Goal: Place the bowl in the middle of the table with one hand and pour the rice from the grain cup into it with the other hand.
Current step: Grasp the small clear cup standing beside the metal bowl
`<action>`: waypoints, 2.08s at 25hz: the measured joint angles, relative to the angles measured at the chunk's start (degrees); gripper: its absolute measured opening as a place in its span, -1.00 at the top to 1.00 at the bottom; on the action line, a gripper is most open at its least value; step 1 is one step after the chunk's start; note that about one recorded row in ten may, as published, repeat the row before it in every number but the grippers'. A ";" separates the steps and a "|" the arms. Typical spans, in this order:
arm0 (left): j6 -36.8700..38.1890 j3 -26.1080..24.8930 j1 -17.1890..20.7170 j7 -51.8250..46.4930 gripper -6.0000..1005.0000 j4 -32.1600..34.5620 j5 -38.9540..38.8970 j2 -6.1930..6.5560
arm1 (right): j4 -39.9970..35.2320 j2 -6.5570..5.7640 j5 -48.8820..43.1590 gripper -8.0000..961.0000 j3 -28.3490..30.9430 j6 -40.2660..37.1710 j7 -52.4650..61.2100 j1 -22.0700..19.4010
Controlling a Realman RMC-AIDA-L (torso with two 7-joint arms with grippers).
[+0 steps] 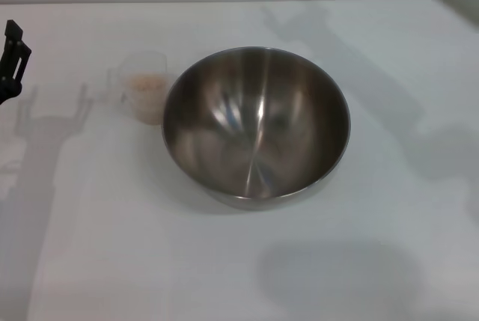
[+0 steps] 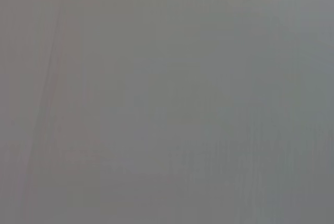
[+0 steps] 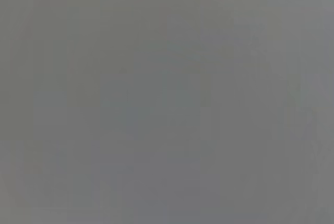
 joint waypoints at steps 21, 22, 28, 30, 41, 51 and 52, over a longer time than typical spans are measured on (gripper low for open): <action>-1.53 12.20 2.60 1.01 -0.44 1.45 0.57 -0.04 | 57.66 0.17 -0.29 -0.37 -16.43 -84.23 41.82 -2.27; -2.46 12.41 2.45 1.43 -0.43 1.46 0.57 -0.05 | 58.88 0.19 -0.28 -0.37 -16.32 -84.52 42.13 -2.50; -8.14 13.28 0.60 2.67 -0.43 1.16 0.78 -0.12 | 61.51 0.22 -0.15 -0.37 -16.04 -84.96 42.35 -3.29; -10.18 13.56 -0.36 2.76 -0.43 1.16 0.80 -0.13 | 61.78 0.23 -0.13 -0.37 -16.03 -85.00 42.38 -3.59; -18.21 12.62 -3.88 6.99 -0.42 0.94 0.25 -0.22 | 63.38 0.23 0.07 -0.37 -15.80 -86.44 42.43 -4.26; -23.30 8.16 -7.30 7.21 -0.41 3.25 0.19 -0.07 | 63.66 0.23 0.20 -0.37 -15.26 -86.64 42.47 -4.34; -23.52 8.08 -7.55 7.21 -0.40 3.33 0.21 -0.06 | 63.66 0.21 0.20 -0.37 -15.24 -86.64 42.47 -4.30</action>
